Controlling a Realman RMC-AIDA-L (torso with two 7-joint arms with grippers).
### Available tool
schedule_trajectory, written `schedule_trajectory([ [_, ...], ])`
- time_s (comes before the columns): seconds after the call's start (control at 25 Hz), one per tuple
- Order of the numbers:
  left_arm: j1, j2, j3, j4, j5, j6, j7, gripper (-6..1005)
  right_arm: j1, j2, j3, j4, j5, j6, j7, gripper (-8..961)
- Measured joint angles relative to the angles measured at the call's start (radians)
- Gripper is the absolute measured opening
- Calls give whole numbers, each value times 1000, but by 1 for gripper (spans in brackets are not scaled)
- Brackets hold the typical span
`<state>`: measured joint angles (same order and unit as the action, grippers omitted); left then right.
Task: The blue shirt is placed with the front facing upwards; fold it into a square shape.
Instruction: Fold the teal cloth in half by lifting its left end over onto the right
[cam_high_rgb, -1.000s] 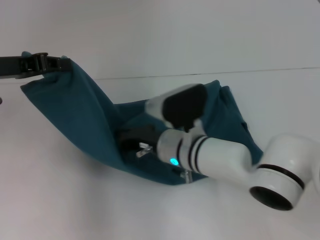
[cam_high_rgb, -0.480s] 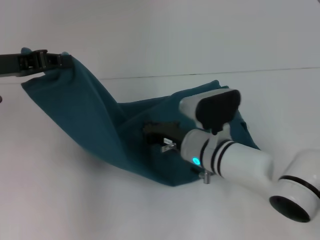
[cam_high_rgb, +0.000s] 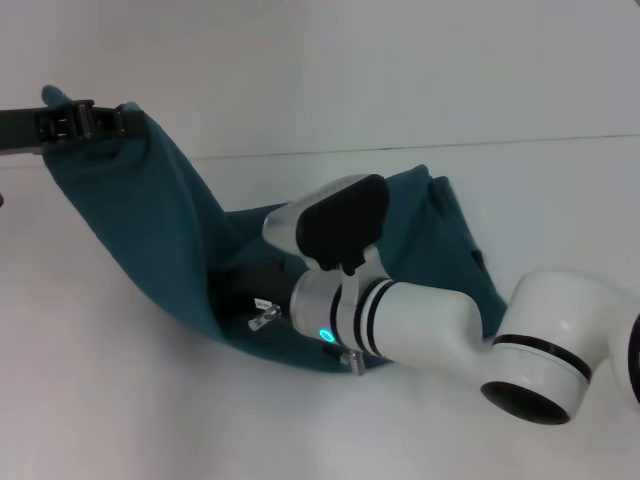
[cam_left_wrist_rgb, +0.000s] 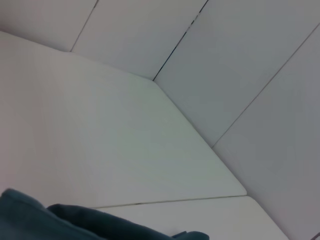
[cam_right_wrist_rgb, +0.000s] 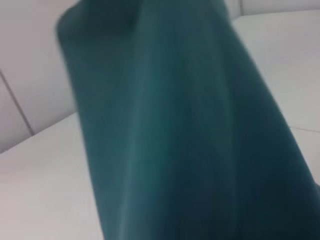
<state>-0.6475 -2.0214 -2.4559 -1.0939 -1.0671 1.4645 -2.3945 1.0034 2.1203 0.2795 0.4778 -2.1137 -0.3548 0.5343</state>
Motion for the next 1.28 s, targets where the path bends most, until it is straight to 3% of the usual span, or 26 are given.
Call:
schedule_trajectory([
  [0.4, 2, -6, 0, 0, -2, 4, 8, 25, 17, -3, -13, 17, -58, -21, 75, 91],
  [0.64, 7, -6, -12, -2, -2, 10, 11, 25, -133, -25, 94, 15, -126, -123, 79, 95],
  [0.84, 13, -8, -22, -8, -25, 20, 19, 26, -204, -23, 194, -48, -185, -135, 77, 99],
  [1.08, 12, -15, -11, -2, -52, 24, 33, 26, -160, -14, 178, -54, -196, -106, 81, 103],
  [1.28, 4, -25, -10, -10, -62, 36, 40, 26, -91, -8, 141, 16, -223, -2, 88, 107],
])
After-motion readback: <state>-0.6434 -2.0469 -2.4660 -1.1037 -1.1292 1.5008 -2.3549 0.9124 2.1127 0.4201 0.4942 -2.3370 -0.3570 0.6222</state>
